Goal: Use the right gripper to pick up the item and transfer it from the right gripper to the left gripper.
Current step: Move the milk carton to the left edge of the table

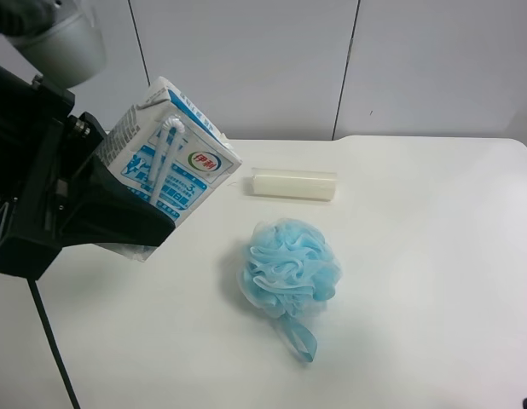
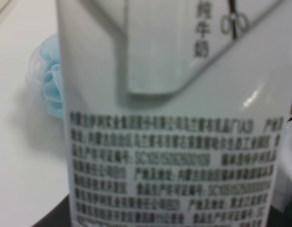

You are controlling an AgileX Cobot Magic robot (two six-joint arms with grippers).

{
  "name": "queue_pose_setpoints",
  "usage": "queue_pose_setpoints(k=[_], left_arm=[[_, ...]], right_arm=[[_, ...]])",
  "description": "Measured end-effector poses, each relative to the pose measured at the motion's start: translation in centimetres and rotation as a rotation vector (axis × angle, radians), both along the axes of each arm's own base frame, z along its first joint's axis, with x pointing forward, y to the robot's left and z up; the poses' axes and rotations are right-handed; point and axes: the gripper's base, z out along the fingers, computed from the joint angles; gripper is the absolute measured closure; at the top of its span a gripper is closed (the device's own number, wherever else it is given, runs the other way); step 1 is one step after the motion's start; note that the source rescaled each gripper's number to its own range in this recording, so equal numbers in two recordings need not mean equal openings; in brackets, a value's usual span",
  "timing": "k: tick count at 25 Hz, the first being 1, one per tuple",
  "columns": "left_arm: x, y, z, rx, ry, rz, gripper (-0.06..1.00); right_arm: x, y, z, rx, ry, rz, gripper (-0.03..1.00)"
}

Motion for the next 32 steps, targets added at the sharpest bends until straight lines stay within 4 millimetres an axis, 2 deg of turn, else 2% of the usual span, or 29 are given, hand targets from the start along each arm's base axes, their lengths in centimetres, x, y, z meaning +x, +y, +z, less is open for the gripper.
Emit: queue_pose_setpoints(k=[2, 6, 17, 27, 32], left_arm=[[0.0, 0.0, 0.0, 0.000, 0.000, 0.000, 0.94], [0.0, 0.0, 0.0, 0.000, 0.000, 0.000, 0.94], [0.0, 0.0, 0.0, 0.000, 0.000, 0.000, 0.94], [0.0, 0.0, 0.0, -0.002, 0.002, 0.000, 0.94], [0.2, -0.1, 0.0, -0.014, 0.010, 0.032, 0.94]], right_arm=[[-0.7, -1.1, -1.2, 0.061, -0.075, -0.066, -0.03], [-1.4, -2.0, -1.2, 0.132, -0.152, -0.100, -0.03], [-1.6, -2.4, -1.1, 0.154, -0.187, -0.140, -0.03], [-3.5, -3.7, -0.9, 0.193, -0.370, -0.595, -0.03], [-3.4, -3.6, -0.9, 0.176, -0.381, -0.689, -0.03]])
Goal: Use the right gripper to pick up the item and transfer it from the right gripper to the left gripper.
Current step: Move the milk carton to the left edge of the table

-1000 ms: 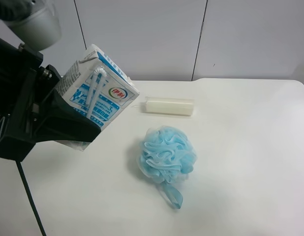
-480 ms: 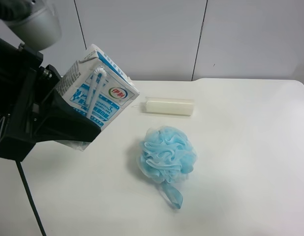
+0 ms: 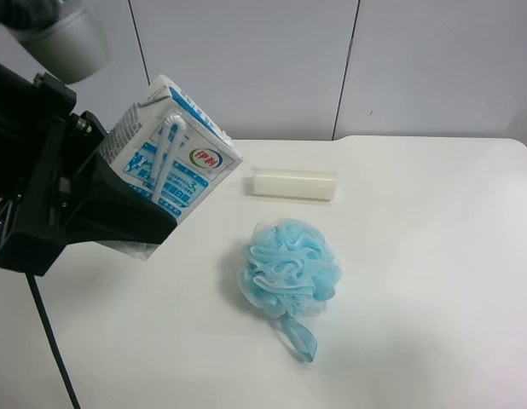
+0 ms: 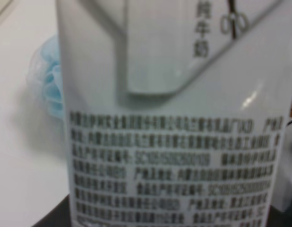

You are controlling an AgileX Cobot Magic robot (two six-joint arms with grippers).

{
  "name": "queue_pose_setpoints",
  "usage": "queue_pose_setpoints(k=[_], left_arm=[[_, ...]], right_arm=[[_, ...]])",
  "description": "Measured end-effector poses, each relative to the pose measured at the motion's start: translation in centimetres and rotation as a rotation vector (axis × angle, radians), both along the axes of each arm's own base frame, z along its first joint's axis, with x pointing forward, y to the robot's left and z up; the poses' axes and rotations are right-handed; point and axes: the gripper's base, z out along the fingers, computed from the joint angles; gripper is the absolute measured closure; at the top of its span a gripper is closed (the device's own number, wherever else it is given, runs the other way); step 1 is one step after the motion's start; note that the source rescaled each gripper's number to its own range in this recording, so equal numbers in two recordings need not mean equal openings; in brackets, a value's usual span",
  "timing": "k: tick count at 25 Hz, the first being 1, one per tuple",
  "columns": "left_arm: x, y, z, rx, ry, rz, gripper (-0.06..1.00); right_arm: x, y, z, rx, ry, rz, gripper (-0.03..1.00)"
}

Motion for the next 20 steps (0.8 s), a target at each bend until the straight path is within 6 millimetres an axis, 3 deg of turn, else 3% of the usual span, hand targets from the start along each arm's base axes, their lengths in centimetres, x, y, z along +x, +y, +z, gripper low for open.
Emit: queue_pose_setpoints(k=[4, 11, 12, 20], left_arm=[[1.5, -0.1, -0.5, 0.010, -0.015, 0.108, 0.94], [6.7, 1.4, -4.9, 0.179, 0.102, 0.356, 0.94], [6.7, 1.4, -4.9, 0.179, 0.102, 0.356, 0.94], [12.5, 7.0, -9.7, 0.281, 0.218, 0.623, 0.94]], right_arm=[[0.0, 0.0, 0.0, 0.001, 0.000, -0.001, -0.03], [0.0, 0.0, 0.0, 0.001, 0.000, -0.001, -0.03], [0.0, 0.0, 0.0, 0.001, 0.000, -0.001, -0.03], [0.0, 0.0, 0.0, 0.001, 0.000, -0.001, -0.03]])
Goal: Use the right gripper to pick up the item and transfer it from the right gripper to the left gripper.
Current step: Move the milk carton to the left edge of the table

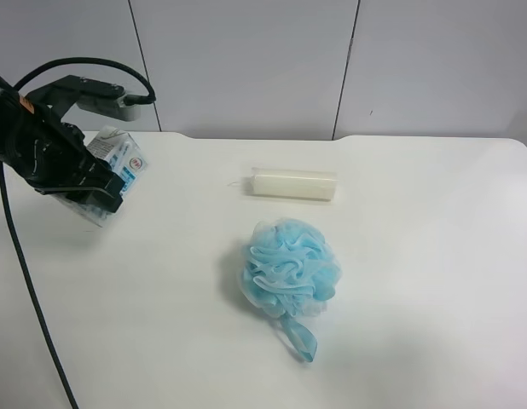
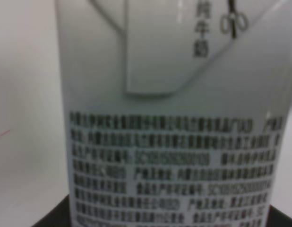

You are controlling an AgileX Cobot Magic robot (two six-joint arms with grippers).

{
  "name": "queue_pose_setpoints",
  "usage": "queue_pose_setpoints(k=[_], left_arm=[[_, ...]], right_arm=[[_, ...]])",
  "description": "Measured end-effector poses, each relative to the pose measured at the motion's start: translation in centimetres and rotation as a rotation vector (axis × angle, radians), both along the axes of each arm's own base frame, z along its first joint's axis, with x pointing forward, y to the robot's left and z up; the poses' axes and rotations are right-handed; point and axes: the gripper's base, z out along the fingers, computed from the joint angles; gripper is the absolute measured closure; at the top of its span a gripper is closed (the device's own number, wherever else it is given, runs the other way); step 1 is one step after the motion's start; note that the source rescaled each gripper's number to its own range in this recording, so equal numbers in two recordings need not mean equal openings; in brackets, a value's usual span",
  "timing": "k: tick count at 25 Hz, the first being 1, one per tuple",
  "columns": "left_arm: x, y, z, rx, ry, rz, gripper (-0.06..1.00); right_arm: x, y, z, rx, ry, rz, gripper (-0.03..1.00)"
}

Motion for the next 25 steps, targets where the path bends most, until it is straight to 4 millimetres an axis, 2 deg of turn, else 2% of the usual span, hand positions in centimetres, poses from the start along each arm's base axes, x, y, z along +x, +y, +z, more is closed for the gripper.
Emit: queue_pose_setpoints(k=[4, 8, 17, 23, 24, 25], left_arm=[[2.0, 2.9, -2.3, 0.014, 0.041, 0.120, 0.94], [3.7, 5.0, -4.8, 0.021, 0.047, 0.203, 0.94], [5.1, 5.2, -8.7, 0.037, 0.079, 0.223, 0.94], [5.2, 5.2, -9.4, 0.041, 0.100, 0.223, 0.94], [5.2, 5.2, -9.4, 0.041, 0.099, 0.223, 0.93], [5.2, 5.2, -9.4, 0.040, 0.098, 0.227, 0.81]], right_arm=[[0.0, 0.0, 0.0, 0.000, 0.000, 0.000, -0.03], [0.0, 0.0, 0.0, 0.000, 0.000, 0.000, -0.03], [0.0, 0.0, 0.0, 0.000, 0.000, 0.000, -0.03], [0.0, 0.0, 0.0, 0.000, 0.000, 0.000, -0.03], [0.0, 0.0, 0.0, 0.000, 0.000, 0.000, -0.03], [0.0, 0.0, 0.0, 0.000, 0.000, 0.000, -0.03]])
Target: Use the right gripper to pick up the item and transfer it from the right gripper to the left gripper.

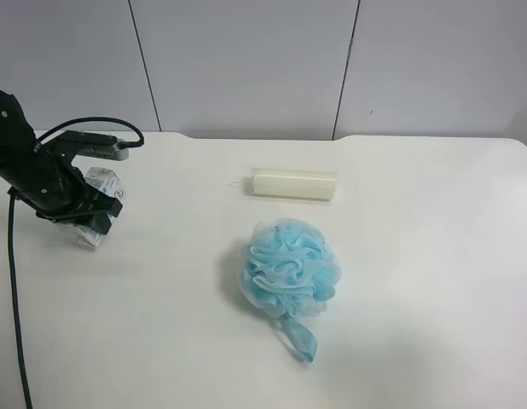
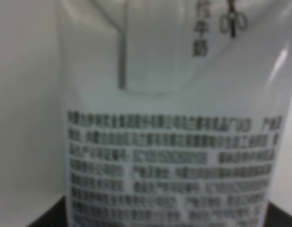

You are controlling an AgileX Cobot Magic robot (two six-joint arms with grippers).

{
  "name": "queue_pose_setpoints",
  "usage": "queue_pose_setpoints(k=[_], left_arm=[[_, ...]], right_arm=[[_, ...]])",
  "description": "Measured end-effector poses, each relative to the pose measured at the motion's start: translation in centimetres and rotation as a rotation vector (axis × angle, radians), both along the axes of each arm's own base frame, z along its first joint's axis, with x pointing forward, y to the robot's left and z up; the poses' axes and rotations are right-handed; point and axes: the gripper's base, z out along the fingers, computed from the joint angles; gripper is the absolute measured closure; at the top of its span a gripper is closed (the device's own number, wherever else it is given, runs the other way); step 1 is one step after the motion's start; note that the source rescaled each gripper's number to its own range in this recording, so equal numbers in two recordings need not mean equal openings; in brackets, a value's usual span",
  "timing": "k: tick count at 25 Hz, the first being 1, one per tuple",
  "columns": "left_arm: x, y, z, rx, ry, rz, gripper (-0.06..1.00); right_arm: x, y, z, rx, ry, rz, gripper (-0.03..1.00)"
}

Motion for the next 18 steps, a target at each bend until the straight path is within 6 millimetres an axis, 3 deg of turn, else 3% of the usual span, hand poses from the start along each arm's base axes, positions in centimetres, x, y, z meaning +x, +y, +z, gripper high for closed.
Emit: queue_pose_setpoints(k=[1, 3, 5, 10, 14, 18], left_arm=[[0.1, 0.0, 0.0, -0.004, -0.004, 0.009, 0.64], [0.2, 0.0, 0.1, -0.010, -0.011, 0.026, 0.17], [0.2, 0.0, 0.2, -0.012, -0.001, 0.030, 0.03], [-0.8, -0.1, 2.0, -0.027, 0.025, 0.039, -0.04], [-2.5, 0.0, 6.1, -0.049, -0.008, 0.038, -0.04], [-5.6, 0.1, 10.7, -0.072, -0.020, 0.034, -0.04]], right_arm=[[0.0, 0.0, 0.0, 0.000, 0.000, 0.000, -0.03], [0.0, 0.0, 0.0, 0.000, 0.000, 0.000, -0.03], [0.0, 0.0, 0.0, 0.000, 0.000, 0.000, -0.03], [0.0, 0.0, 0.0, 0.000, 0.000, 0.000, -0.03], [0.0, 0.0, 0.0, 0.000, 0.000, 0.000, -0.03], [0.0, 0.0, 0.0, 0.000, 0.000, 0.000, -0.03]])
